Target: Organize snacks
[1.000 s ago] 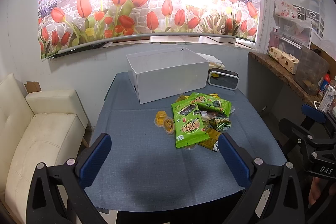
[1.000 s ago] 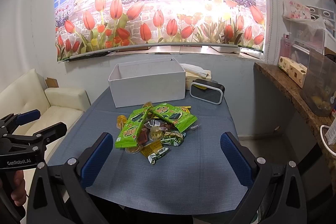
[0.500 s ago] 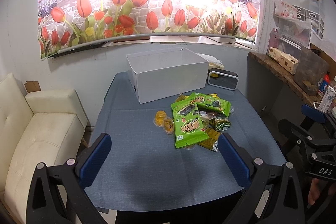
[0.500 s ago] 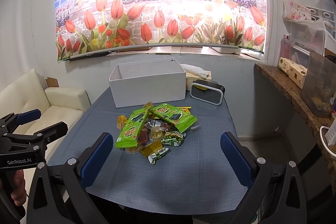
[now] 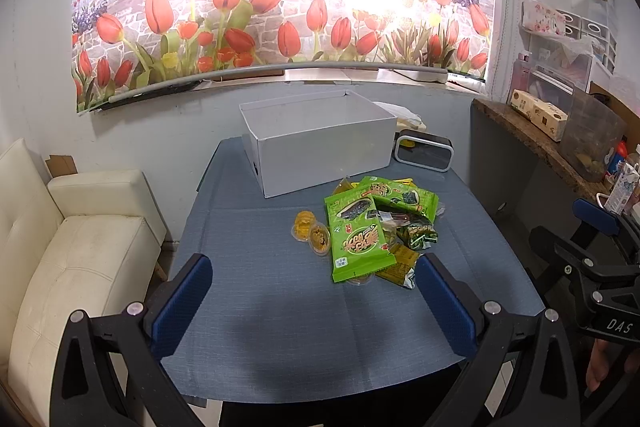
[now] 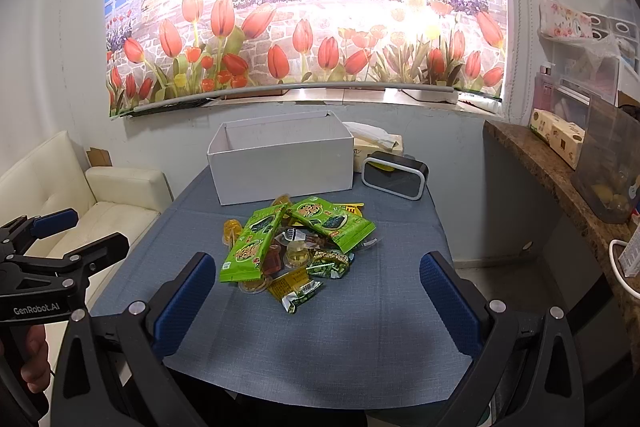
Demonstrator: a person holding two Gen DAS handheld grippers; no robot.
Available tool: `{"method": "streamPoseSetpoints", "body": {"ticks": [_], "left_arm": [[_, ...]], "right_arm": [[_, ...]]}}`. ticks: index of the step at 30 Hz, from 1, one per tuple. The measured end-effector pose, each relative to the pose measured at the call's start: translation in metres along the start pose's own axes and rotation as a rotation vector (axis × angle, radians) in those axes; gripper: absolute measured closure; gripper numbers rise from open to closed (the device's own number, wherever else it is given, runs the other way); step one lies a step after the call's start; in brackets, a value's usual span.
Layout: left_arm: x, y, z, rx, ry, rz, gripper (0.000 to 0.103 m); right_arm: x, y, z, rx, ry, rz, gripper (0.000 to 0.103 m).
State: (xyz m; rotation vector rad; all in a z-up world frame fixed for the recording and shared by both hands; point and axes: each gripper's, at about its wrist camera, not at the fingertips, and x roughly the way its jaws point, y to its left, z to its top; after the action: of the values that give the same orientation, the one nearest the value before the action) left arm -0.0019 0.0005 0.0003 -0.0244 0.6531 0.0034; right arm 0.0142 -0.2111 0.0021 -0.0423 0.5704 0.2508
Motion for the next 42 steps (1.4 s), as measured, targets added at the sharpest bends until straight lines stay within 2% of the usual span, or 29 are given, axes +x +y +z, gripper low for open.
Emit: {"method": "streamPoseSetpoints", "body": {"ticks": [9,15,16,18,19,22,24,26,29,37,38,39,40,42], "left_arm": [[0.001,0.001,0.002,0.004,0.005,0.002,0.000],[0.007,0.004,0.002,-0.016,-0.001,-0.018,0.000],[0.008,0.004,0.001,-0.019,-0.001,-0.020,0.000],[0.012,0.006,0.001,-0.023,0.002,-0.022,0.000],[0.014,0.006,0.001,-0.029,0.005,-0.026,0.000],[0.022,0.008,-0.001,-0.040,0.011,-0.033,0.000],[0.028,0.009,-0.003,-0.057,0.018,-0.043,0.000],[0.037,0.011,-0.004,-0.061,0.025,-0.051,0.000],[0.052,0.013,-0.006,-0.069,0.058,-0.068,0.000],[0.089,0.020,-0.010,-0.082,0.121,-0.086,0.000],[0.093,0.019,-0.011,-0.077,0.126,-0.086,0.000],[0.096,0.019,-0.013,-0.071,0.143,-0.083,0.000],[0.102,0.018,-0.014,-0.070,0.158,-0.083,0.000],[0.112,0.017,-0.015,-0.073,0.194,-0.085,0.000]], "right_arm": [[0.002,0.000,-0.001,0.000,0.002,0.004,0.000],[0.024,-0.004,0.001,-0.029,0.011,0.068,0.000],[0.038,-0.006,0.003,-0.048,0.035,0.123,0.000],[0.064,-0.009,0.008,-0.096,0.090,0.171,0.000],[0.083,-0.010,0.011,-0.154,0.118,0.171,0.000],[0.124,-0.010,0.016,-0.317,0.127,0.129,0.000],[0.164,-0.015,0.022,-0.378,0.188,0.160,0.000],[0.198,-0.021,0.027,-0.385,0.234,0.220,0.000],[0.244,-0.027,0.032,-0.406,0.275,0.224,0.000],[0.317,-0.034,0.028,-0.437,0.427,0.343,0.000],[0.320,-0.036,0.028,-0.426,0.428,0.375,0.001],[0.321,-0.038,0.029,-0.419,0.419,0.389,0.007],[0.322,-0.038,0.029,-0.430,0.415,0.371,0.033],[0.320,-0.038,0.028,-0.436,0.414,0.375,0.032]]}}
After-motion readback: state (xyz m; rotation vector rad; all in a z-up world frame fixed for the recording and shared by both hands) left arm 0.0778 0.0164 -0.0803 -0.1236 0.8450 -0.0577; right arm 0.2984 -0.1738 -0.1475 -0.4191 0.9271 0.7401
